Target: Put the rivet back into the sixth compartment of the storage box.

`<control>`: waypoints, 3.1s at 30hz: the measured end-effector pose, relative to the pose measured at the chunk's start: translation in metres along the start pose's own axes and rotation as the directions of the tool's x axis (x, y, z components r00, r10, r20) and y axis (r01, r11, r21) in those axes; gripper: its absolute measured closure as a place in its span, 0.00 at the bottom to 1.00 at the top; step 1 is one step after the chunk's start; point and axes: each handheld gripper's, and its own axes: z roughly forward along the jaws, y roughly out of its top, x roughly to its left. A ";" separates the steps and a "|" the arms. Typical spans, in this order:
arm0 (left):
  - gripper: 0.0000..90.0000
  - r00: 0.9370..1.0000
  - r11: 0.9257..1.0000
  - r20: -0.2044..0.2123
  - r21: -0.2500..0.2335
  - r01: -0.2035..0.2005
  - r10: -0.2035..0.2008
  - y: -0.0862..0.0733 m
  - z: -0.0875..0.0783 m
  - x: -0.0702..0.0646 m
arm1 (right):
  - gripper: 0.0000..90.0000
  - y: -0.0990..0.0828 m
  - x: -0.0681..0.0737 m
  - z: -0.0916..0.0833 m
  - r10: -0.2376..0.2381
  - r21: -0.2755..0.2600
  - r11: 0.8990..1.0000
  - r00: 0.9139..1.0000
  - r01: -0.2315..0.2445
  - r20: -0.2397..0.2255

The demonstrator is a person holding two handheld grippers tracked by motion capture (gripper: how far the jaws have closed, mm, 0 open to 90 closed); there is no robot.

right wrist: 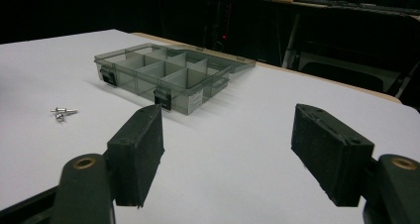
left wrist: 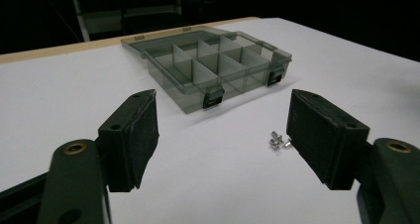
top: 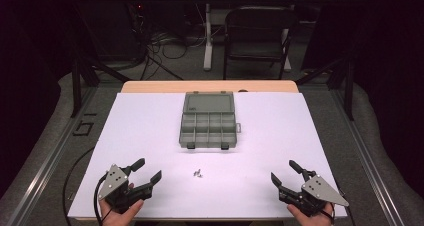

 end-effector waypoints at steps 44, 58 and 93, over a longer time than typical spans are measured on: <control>0.67 0.995 0.914 0.104 0.404 -0.038 -0.004 0.016 0.111 -0.037 | 0.31 0.001 0.002 0.000 -0.002 0.034 0.999 1.000 0.003 -0.013; 0.75 0.991 0.890 0.128 0.455 -0.023 -0.040 0.004 0.122 -0.038 | 0.31 0.001 0.001 -0.001 0.005 0.039 0.999 1.000 -0.005 -0.012; 0.92 0.992 0.880 0.110 0.475 -0.002 -0.056 -0.003 0.128 -0.039 | 0.32 0.001 -0.002 -0.001 0.021 0.030 0.999 1.000 -0.021 -0.011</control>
